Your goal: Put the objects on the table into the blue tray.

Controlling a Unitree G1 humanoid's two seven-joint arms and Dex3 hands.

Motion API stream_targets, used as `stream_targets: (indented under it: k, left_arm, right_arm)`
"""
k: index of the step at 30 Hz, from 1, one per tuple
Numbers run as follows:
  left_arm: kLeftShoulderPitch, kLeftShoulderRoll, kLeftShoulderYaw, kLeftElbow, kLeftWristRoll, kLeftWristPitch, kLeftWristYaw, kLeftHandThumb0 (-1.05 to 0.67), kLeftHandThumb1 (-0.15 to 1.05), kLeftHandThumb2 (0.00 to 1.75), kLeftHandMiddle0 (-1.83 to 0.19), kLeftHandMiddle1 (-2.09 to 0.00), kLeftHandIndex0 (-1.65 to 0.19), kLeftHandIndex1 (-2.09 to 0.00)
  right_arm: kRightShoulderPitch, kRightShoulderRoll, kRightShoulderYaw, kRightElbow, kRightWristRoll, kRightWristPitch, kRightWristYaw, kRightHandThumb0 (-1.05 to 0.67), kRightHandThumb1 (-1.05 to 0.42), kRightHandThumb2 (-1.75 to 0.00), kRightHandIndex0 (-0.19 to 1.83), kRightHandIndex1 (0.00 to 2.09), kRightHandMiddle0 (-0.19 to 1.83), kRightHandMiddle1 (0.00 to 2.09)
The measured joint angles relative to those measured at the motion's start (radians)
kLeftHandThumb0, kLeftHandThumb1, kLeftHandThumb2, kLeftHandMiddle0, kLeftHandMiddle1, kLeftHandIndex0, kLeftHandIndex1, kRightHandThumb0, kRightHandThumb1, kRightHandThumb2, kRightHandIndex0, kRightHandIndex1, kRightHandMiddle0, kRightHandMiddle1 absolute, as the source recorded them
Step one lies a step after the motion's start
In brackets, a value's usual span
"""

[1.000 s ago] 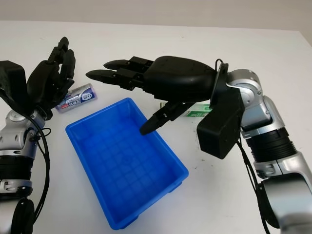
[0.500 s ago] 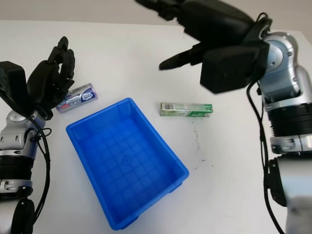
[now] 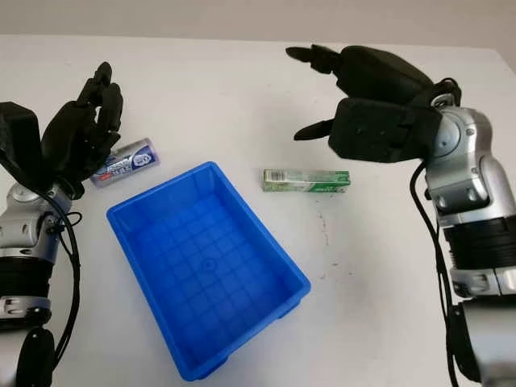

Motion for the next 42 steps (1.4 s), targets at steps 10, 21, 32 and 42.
stream_targets:
  k: [10, 21, 32, 42]
  left_arm:
    - [0.000, 0.009, 0.000, 0.001, 0.000, -0.001, 0.000, -0.73, 1.05, 0.63, 0.19, 0.00, 0.19, 0.00]
    - [0.000, 0.013, 0.000, 0.002, 0.000, -0.001, -0.013, -0.73, 1.05, 0.63, 0.19, 0.00, 0.19, 0.00]
    - [0.000, 0.016, 0.000, -0.002, 0.000, 0.009, -0.014, -0.73, 1.05, 0.62, 0.19, 0.00, 0.19, 0.00]
    - [0.001, 0.025, 0.000, -0.013, 0.000, 0.034, -0.013, -0.72, 1.05, 0.60, 0.19, 0.00, 0.19, 0.00]
  right_arm:
    - [0.066, 0.005, 0.023, -0.033, -0.022, -0.015, 0.021, -0.59, -0.89, -0.05, 0.22, 0.16, 0.22, 0.11]
    - [0.147, -0.018, 0.089, 0.012, -0.148, -0.180, -0.076, -0.57, -0.86, -0.05, 0.37, 0.61, 0.43, 0.13]
    - [0.096, -0.066, 0.197, 0.181, -0.426, -0.367, -0.346, -0.56, -0.97, -0.05, 0.24, 1.99, 0.20, 1.37]
    - [0.038, -0.092, 0.284, 0.271, -0.593, -0.446, -0.578, -0.59, -1.02, -0.05, 0.42, 2.03, 0.33, 1.71]
